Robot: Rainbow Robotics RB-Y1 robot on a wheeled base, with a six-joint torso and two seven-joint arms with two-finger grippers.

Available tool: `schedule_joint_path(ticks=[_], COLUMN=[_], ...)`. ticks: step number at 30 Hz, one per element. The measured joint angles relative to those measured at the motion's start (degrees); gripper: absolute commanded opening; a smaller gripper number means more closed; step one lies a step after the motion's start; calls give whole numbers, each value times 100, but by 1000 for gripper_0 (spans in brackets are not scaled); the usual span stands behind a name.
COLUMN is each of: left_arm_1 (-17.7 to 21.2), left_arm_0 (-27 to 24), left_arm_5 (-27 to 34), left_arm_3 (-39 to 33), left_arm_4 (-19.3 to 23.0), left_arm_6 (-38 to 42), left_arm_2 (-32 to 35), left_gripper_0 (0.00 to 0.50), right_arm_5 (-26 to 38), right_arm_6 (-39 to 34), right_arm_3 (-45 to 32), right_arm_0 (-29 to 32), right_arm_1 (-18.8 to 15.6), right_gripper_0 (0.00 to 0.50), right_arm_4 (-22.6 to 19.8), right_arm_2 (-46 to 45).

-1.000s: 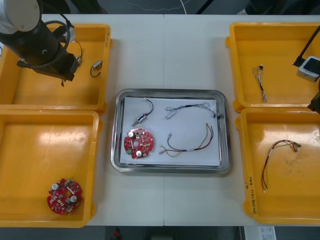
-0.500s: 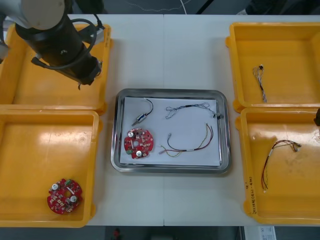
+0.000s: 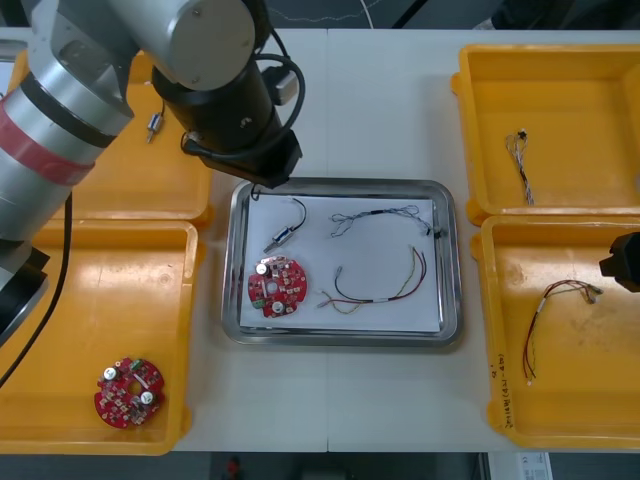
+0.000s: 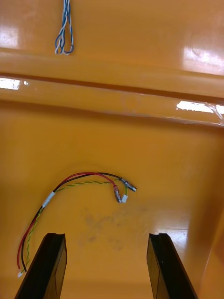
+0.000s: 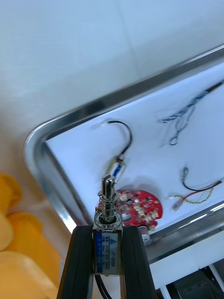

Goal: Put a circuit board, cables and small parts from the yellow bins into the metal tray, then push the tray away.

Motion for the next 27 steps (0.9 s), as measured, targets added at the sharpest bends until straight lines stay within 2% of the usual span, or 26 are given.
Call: schedule_joint_path(ticks=[5,11,27], left_arm_1=[-222,-251,-335], left_arm_0=[-43,-43,-44], left_arm_5=[-331,-690,-1750], left_arm_3=[-1,34,1025], left_arm_4=[-13,-34,-30], left_arm_6=[175,565,597], left_arm_2=[-448,-1022,-1756], left_gripper_0=[3,0,2], right_arm_5=[0,0,0], right_arm_6=[-25,-127,-145], right_arm_3=[-4,-6,-9], right_arm_0=[132,262,313], right_arm_1=[-1,-1,-1], right_gripper_0=[500,500,500], right_arm_4=[-32,-107,-180], right_arm_2=[0,0,-1])
